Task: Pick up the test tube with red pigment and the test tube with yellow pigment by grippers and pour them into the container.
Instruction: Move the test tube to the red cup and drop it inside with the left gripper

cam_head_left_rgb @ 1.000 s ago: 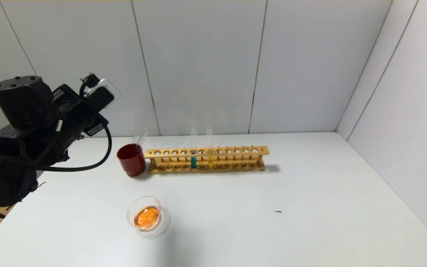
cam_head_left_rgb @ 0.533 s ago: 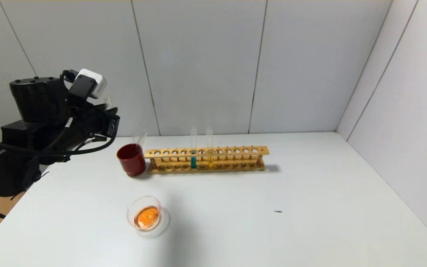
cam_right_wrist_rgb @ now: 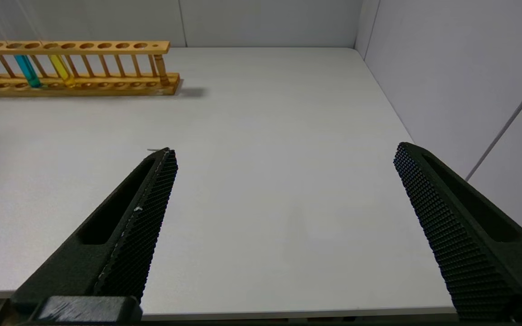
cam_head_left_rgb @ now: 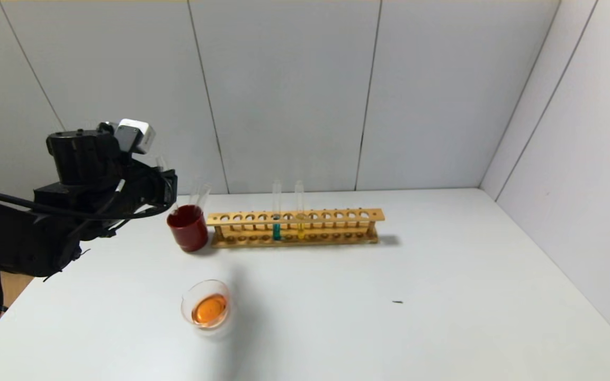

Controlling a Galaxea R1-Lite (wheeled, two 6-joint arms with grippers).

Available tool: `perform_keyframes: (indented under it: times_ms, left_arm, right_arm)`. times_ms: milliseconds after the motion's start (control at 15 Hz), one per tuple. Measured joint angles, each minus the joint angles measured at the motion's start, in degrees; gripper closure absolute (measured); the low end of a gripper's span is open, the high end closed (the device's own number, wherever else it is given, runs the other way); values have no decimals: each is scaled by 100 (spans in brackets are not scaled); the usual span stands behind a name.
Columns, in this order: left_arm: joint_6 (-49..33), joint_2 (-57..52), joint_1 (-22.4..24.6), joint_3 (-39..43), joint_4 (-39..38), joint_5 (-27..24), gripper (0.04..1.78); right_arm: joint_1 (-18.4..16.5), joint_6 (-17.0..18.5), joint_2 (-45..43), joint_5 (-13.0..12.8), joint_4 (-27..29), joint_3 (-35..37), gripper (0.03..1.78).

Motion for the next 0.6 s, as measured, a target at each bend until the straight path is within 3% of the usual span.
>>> perform_keyframes:
  times_ms: [267,600]
  left_arm:
    - [-588,455,20,34,-527,-21,152]
    - [-695,1169,199,116,-1423,-49,152]
  right_arm:
    - [0,0,0,2,0,0,6]
    - [0,0,0,0,-2,0,6]
